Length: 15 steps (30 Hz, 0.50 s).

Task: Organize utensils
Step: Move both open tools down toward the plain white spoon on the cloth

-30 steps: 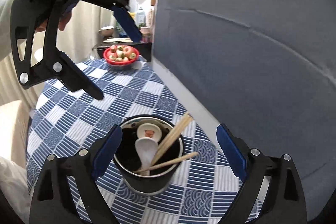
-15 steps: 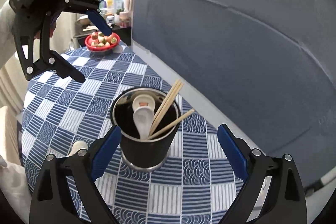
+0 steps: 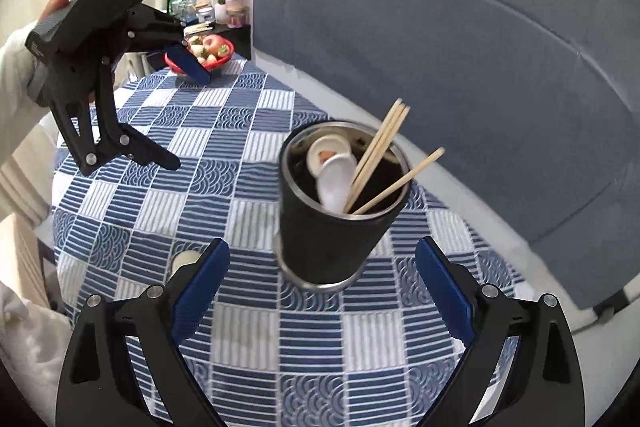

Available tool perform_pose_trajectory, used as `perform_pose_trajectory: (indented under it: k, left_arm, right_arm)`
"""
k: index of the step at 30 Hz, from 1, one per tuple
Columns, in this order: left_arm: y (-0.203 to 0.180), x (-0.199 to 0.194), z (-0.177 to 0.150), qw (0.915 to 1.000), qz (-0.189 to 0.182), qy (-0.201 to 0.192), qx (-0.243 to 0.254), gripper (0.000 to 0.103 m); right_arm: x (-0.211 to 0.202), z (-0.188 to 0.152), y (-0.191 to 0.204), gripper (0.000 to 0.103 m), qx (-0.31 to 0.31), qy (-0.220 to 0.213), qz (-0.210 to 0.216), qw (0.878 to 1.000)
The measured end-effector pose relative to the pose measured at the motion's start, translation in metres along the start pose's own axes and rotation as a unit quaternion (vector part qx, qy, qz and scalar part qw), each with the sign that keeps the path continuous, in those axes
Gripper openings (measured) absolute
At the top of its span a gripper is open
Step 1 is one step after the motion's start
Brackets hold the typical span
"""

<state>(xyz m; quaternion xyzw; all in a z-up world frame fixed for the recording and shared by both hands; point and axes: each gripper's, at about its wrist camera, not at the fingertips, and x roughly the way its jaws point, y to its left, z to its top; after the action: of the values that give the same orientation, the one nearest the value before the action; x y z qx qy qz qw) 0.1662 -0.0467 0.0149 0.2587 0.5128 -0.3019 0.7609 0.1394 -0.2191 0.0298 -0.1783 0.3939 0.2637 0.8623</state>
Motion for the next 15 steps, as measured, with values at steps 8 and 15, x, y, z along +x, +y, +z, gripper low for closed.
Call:
perform_pose_trajectory:
  k: [8,15]
  left_arm:
    - [0.003,0.028,-0.031,0.9991,-0.031,0.023,-0.019,0.097]
    - [0.004,0.05,-0.052,0.9971,-0.057,0.044,-0.024,0.097]
  right_arm:
    - [0.013,-0.019,0.031,0.09,0.023,0.035,0.002,0.999]
    - [0.028,-0.035,0.058,0.09,0.043,0.06,0.009,0.997]
